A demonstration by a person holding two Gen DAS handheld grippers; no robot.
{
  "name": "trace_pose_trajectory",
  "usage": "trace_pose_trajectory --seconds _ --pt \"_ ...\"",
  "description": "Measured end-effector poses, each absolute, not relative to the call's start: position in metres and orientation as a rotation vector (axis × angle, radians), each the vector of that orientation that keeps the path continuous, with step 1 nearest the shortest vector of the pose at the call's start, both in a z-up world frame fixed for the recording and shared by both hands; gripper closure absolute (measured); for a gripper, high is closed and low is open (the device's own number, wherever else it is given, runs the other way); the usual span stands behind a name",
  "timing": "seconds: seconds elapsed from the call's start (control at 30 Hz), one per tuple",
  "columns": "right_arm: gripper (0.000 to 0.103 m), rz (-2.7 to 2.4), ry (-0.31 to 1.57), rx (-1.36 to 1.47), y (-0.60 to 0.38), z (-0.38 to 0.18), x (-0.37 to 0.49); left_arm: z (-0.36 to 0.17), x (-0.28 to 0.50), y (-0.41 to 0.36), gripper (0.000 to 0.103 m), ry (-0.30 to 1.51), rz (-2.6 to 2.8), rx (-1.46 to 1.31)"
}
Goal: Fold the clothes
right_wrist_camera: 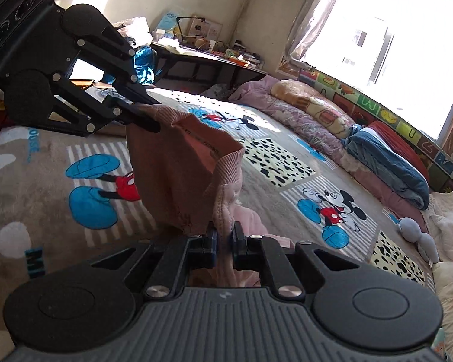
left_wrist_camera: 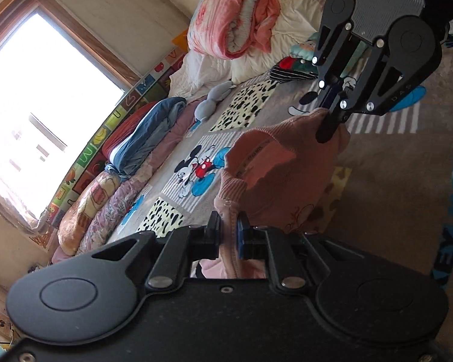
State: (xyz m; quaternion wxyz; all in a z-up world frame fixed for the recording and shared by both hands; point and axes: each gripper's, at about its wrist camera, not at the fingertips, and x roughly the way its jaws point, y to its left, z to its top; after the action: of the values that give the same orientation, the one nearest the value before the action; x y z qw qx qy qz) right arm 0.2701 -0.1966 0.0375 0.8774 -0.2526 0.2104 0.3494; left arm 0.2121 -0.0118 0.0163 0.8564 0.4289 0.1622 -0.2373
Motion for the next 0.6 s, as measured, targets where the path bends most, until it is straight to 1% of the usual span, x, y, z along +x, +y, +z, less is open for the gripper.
trace_pose_trajectory --seconds 0.13,0.3,0.47,0.6 --pt "0.092 0.759 0.503 -0.602 -0.183 0.002 0.218 -0.018 0.17 -0.019 0.094 0.386 -0.557 0.959" --pt "0.092 0.787 0.533 -0.716 -0.168 -0.038 0.161 -0.063 0.122 -0.031 0.094 0.404 -0.601 1.075" --pt "0.091 0.786 0.571 -0.882 -0.153 -0.081 0.12 -0.107 0.083 -0.038 0.094 0.408 -0.619 1.189" --pt "0.088 0.761 0.586 -0.958 -0.152 -0.099 0.1 -0.129 0.062 -0.035 0.094 0.395 -0.597 1.258"
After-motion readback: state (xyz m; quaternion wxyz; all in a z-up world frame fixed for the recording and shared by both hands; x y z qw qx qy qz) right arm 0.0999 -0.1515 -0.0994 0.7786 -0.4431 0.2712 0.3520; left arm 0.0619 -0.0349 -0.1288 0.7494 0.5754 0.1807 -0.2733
